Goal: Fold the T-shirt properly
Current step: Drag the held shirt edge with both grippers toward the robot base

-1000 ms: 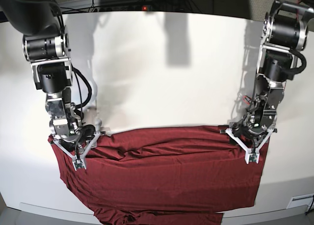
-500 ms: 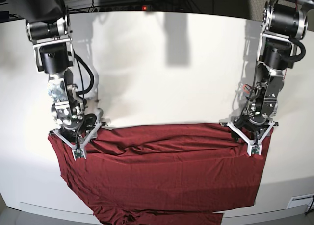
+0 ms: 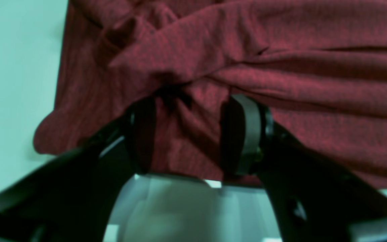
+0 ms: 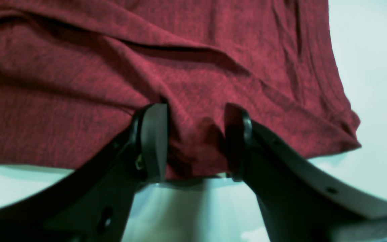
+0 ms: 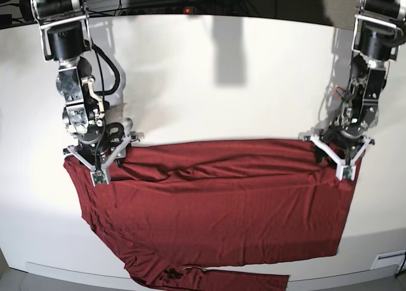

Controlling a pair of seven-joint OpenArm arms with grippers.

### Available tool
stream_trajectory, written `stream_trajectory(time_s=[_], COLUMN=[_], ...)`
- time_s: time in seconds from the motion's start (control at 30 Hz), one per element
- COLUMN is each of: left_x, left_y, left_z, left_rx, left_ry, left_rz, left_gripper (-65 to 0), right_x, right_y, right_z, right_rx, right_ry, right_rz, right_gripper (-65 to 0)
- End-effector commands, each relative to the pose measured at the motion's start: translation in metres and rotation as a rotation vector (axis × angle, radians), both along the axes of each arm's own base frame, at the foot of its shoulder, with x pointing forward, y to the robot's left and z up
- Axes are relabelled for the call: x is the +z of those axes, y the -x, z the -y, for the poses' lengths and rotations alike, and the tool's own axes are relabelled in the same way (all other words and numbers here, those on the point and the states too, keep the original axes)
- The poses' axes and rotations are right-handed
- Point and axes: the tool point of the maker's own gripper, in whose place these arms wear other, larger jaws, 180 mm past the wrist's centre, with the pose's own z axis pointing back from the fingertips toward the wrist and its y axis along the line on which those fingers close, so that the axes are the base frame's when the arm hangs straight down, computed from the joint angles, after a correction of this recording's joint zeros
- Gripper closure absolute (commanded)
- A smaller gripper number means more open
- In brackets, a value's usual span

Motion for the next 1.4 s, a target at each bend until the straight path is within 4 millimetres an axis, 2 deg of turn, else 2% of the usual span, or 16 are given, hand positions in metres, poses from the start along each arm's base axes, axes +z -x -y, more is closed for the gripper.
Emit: stream_trajectory(time_s=[0.0, 0.2, 0.43, 0.83, 1.1, 1.37], left_x=[-0.032, -0.042, -0.043, -0.057, -0.049, -0.044], left_y=[0.042, 0.081, 0.114, 0.188, 0.253, 0.295], left_z=[-0.014, -0.001, 0.009, 0.000, 0.019, 0.022], left_rx=[0.003, -0.038, -0.097, -0.158, -0.176, -0.227], left_ry=[-0.063, -0.054, -0.086, -0.150, -0.132, -0.183], left_rz=[-0.191, -0.226, -0.236, -0.352, -0.414, -0.469], left_gripper=[-33.0, -33.0, -33.0, -33.0, -33.0, -33.0], right_x=[-0.012, -0.031, -0.037, -0.029, -0.016, -0.017], right_y=[0.018, 0.067, 0.118, 0.193, 0.239, 0.279], right_z=[0.008, -0.006, -0.020, 0.014, 0.000, 0.003], right_rx=[-0.002, 0.035, 0.067, -0.036, 0.003, 0.008], right_ry=[0.032, 0.025, 0.013, 0.029, 0.030, 0.071], right_rz=[-0.080, -0.129, -0.174, -0.225, -0.268, -0.344], right_gripper=[-27.6, -27.6, -27.6, -27.6, -27.6, -27.6])
